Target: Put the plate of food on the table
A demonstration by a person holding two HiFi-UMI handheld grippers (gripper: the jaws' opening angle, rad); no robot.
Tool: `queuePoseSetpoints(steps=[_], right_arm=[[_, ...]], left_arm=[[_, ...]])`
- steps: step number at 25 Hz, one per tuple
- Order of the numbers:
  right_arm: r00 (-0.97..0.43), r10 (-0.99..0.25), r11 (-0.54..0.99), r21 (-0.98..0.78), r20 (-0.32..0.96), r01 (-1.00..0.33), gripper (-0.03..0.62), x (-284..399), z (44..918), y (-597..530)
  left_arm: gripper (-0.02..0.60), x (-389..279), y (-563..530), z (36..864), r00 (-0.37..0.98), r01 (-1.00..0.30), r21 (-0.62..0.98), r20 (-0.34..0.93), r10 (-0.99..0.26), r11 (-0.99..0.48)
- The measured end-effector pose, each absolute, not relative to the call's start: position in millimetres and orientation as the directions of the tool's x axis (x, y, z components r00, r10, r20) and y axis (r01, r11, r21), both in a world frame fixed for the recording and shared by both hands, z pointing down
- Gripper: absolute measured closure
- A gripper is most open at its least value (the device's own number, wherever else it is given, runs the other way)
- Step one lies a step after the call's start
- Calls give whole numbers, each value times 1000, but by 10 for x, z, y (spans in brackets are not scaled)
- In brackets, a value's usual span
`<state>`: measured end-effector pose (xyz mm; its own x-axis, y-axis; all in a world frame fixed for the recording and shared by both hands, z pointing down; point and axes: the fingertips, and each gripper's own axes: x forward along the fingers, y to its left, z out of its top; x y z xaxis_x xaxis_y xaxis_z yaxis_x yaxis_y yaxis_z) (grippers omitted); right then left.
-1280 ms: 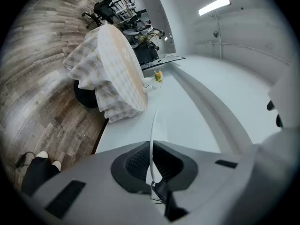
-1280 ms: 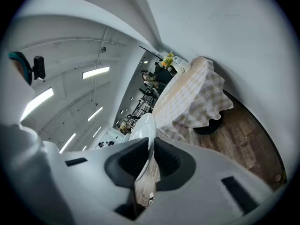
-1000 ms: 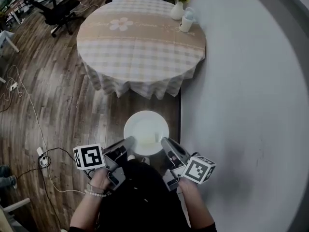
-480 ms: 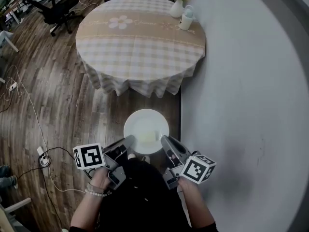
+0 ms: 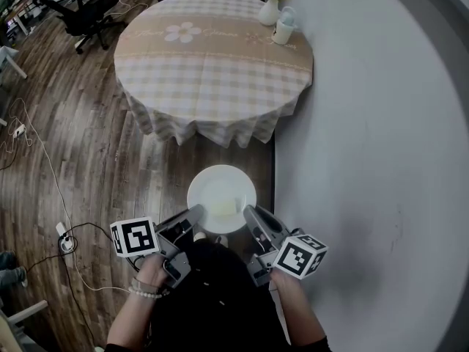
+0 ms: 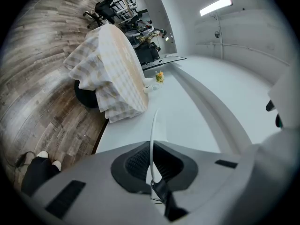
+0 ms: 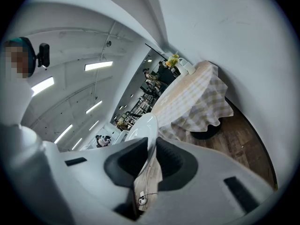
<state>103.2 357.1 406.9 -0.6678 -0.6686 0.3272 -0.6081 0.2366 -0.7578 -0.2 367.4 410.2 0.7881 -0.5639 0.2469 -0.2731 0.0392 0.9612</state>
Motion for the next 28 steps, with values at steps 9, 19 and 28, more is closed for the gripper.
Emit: queuePoseSetpoints(steps=[9,19,28], right_arm=[[-660,-676,249,-741,328,-623,568,963,4038,3515],[-656,-684,240,-751,319,-615,568,861,4031,3426],[-647,-703,219,-776,295,-592,568,734,4013,3367]], left_arm=[[575,-57,3624,4063,789,-244,967,240,-565,71],[575,-143,3548,4032,789,-221,970,237,-567,99],[575,-271,3485,4013,801,-218,971,233,-551,95]])
